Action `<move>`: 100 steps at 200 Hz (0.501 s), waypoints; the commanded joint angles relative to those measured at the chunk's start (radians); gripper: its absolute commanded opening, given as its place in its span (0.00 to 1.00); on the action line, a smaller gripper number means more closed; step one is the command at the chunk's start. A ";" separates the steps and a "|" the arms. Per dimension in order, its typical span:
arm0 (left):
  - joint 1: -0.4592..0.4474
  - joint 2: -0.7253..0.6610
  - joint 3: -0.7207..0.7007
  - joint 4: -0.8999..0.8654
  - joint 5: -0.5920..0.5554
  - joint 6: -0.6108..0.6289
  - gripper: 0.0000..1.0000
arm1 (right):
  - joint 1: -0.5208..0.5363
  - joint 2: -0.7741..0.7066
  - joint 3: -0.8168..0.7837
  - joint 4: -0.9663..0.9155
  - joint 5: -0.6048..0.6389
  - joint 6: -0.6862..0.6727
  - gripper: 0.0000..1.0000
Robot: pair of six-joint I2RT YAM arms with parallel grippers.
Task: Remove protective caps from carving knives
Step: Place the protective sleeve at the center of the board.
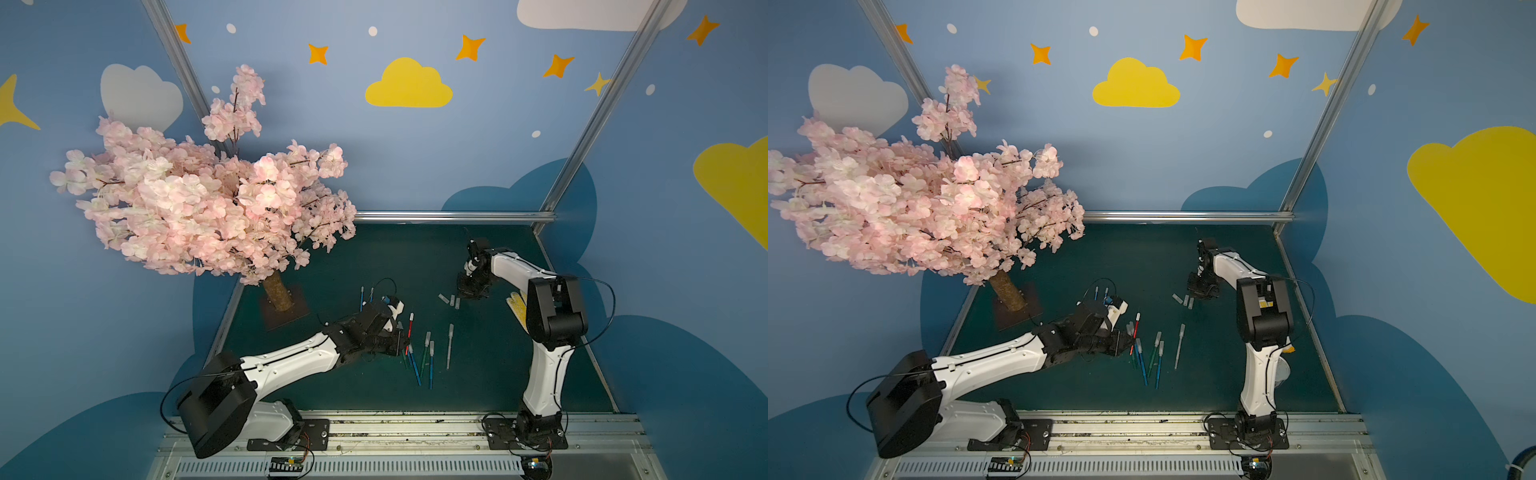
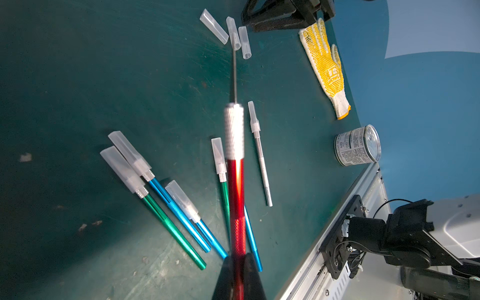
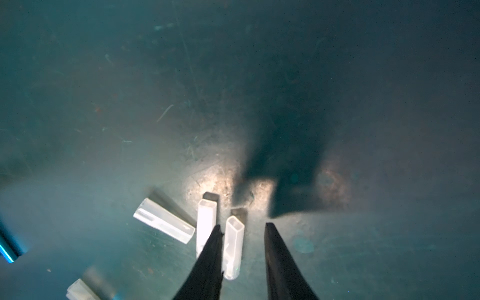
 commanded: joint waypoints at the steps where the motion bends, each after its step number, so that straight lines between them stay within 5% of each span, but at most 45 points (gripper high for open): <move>1: 0.004 -0.011 -0.005 -0.008 0.003 0.006 0.07 | -0.005 0.005 0.021 -0.026 0.018 -0.012 0.30; 100: 0.057 0.016 0.067 -0.145 -0.051 0.020 0.08 | 0.011 -0.249 -0.166 0.033 -0.007 -0.016 0.31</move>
